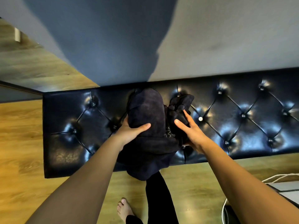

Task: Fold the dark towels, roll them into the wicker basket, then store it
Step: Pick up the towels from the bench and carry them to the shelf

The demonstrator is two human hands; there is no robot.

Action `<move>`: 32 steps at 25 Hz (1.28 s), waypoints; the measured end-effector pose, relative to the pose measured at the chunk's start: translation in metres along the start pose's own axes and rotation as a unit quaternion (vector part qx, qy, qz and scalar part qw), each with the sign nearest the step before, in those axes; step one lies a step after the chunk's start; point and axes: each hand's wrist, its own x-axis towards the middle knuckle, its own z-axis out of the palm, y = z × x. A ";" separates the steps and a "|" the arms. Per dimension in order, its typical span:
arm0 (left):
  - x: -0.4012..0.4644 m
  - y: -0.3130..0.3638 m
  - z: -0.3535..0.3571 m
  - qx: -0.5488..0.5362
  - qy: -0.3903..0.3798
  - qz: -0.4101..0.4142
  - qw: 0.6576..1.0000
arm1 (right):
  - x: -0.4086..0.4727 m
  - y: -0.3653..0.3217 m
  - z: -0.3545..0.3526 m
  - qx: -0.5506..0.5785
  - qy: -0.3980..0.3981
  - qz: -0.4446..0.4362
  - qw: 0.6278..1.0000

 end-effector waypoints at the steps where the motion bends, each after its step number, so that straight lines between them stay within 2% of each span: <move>1: -0.003 -0.002 0.000 -0.012 -0.013 -0.028 0.999 | -0.002 0.004 0.000 -0.006 -0.006 0.006 1.000; 3: -0.009 -0.001 0.002 -0.052 -0.048 -0.062 0.996 | -0.004 0.014 0.006 0.012 -0.019 0.021 1.000; 10: -0.017 -0.014 0.002 -0.168 -0.117 -0.063 0.977 | 0.002 0.030 0.018 0.104 -0.048 0.000 0.993; 22: -0.052 -0.014 -0.023 -0.201 -0.140 -0.039 0.969 | -0.029 0.012 0.028 0.057 -0.084 -0.032 0.994; 27: -0.104 -0.020 -0.048 -0.227 -0.121 0.005 0.966 | -0.067 -0.016 0.052 -0.003 -0.124 -0.072 0.990; 32: -0.172 -0.051 -0.080 -0.271 -0.104 0.033 0.956 | -0.110 -0.027 0.096 -0.091 -0.133 -0.088 0.983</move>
